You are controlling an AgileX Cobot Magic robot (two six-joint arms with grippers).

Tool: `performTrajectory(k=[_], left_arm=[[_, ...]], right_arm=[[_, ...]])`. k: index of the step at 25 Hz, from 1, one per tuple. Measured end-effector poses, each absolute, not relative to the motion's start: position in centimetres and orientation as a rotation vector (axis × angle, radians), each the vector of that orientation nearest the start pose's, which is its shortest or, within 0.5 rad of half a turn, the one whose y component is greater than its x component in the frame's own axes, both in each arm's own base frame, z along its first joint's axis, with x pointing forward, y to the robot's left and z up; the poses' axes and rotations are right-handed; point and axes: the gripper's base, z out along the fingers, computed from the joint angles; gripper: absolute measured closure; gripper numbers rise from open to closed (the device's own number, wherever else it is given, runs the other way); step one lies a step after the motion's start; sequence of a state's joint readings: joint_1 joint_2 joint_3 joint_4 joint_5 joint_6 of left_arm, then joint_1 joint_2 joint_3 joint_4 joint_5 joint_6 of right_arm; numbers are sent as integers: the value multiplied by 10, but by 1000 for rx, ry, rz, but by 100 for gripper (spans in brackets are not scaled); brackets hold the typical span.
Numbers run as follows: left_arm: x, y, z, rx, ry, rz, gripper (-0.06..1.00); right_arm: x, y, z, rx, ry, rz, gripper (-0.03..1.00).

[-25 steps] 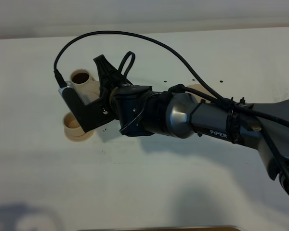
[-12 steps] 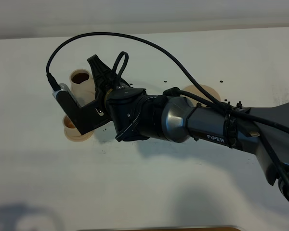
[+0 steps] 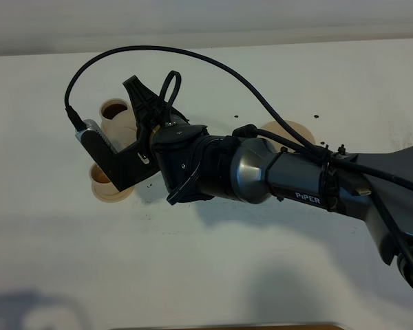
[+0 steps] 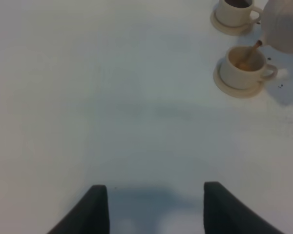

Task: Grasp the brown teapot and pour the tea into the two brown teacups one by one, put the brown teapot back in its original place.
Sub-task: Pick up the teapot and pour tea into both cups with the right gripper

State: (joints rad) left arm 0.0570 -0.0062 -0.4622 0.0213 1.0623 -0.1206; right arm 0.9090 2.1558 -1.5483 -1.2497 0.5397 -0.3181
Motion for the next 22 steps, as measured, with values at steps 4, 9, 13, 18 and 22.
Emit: performTrajectory(k=[4, 9, 13, 18, 22], left_arm=[[-2, 2, 267, -185, 2069, -13, 44], [-2, 2, 267, -185, 2069, -13, 44], [-2, 2, 267, -185, 2069, -13, 44], [-2, 2, 267, -185, 2069, -13, 44], [-2, 2, 267, -185, 2069, -13, 44]], right_arm=[[328, 349, 180, -2071, 1060, -900, 88], [325, 352, 181, -2077, 1043, -918, 88], [322, 354, 181, -2082, 1029, -932, 88], [322, 354, 181, -2082, 1032, -938, 88], [320, 355, 181, -2085, 1033, -948, 88]])
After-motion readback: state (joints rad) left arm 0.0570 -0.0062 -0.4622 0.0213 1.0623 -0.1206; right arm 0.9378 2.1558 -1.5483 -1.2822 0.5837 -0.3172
